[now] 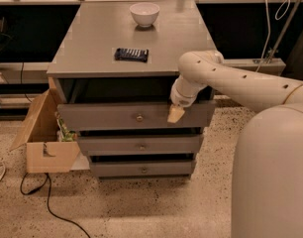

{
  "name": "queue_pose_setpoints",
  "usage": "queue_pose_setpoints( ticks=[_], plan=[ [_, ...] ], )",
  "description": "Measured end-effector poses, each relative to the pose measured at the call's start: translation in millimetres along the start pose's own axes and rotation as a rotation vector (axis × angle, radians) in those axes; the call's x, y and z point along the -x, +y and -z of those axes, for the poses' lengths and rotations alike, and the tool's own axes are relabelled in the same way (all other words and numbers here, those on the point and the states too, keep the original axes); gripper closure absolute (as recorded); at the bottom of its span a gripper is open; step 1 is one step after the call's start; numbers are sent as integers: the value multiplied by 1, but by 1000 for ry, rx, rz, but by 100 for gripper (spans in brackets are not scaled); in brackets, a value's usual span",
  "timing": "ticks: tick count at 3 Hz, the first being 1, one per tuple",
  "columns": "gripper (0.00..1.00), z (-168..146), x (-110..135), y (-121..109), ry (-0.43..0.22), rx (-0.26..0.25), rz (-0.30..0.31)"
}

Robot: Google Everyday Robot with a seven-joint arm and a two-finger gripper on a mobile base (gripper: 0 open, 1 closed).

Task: Open top drawer

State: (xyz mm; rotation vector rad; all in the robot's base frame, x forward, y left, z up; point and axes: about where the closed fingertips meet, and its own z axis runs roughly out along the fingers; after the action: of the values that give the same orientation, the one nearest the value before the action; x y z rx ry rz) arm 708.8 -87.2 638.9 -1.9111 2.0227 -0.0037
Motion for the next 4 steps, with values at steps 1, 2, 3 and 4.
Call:
queue_pose_setpoints(
  ticks=[1, 2, 3, 4],
  plan=[
    [0, 0, -7, 17, 38, 56, -10],
    [0, -4, -15, 42, 72, 131, -30],
    [18, -4, -16, 50, 83, 155, -38],
    [42, 0, -15, 49, 83, 155, -38]
  ],
)
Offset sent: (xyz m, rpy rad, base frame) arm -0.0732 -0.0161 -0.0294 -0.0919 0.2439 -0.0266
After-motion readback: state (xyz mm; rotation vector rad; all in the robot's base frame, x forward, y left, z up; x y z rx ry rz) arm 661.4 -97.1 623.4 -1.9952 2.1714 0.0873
